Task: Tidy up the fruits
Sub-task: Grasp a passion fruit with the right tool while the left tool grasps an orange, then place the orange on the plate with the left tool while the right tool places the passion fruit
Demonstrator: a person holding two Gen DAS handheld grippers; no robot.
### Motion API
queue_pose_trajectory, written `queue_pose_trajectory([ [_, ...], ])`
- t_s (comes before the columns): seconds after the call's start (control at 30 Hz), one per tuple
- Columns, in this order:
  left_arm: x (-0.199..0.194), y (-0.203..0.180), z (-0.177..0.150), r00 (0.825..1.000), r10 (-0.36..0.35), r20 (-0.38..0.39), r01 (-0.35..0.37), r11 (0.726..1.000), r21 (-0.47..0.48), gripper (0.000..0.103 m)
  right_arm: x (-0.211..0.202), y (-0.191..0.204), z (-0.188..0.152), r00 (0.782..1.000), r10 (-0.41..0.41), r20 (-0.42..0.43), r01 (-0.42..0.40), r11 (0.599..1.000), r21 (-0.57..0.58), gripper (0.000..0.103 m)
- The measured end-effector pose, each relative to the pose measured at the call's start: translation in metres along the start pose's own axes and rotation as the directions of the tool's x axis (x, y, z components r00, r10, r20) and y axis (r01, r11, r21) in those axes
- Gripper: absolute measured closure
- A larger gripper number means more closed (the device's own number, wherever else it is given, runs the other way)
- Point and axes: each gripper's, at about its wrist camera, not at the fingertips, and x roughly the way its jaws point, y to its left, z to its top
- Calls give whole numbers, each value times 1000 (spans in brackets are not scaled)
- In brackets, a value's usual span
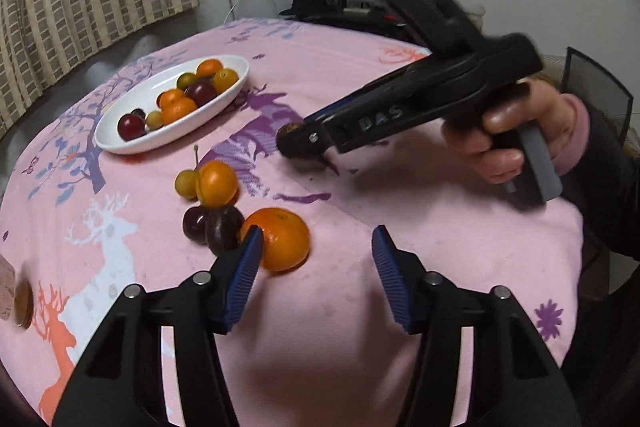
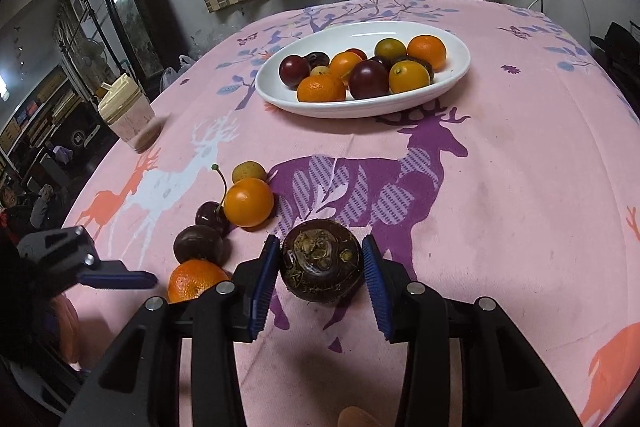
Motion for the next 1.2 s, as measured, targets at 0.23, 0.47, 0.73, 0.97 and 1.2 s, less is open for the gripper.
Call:
queue_pose_trajectory([
  [0.23, 12, 18, 0, 998, 5, -58, -10, 996, -89, 47, 0, 2, -1, 1000, -4, -4, 4, 1000, -9, 60],
  [0.47, 28, 23, 8, 996, -5, -92, -4, 995, -99, 47, -2, 3, -2, 1000, -6, -3, 6, 1000, -7, 60],
  [0.73, 35, 24, 12, 995, 30, -92, -39, 994, -98, 59, -3, 6, -3, 1000, -1, -4, 1, 1000, -19, 60],
  [0.97, 27, 26, 12, 997, 15, -74, -23, 994, -111, 62, -6, 4, -3, 1000, 3, 10, -3, 1000, -17, 60],
  [1.2, -8, 74, 48, 998, -7, 66, 21, 974, -224, 62, -18, 0, 26, 993, -11, 118, 15, 999, -36, 60],
])
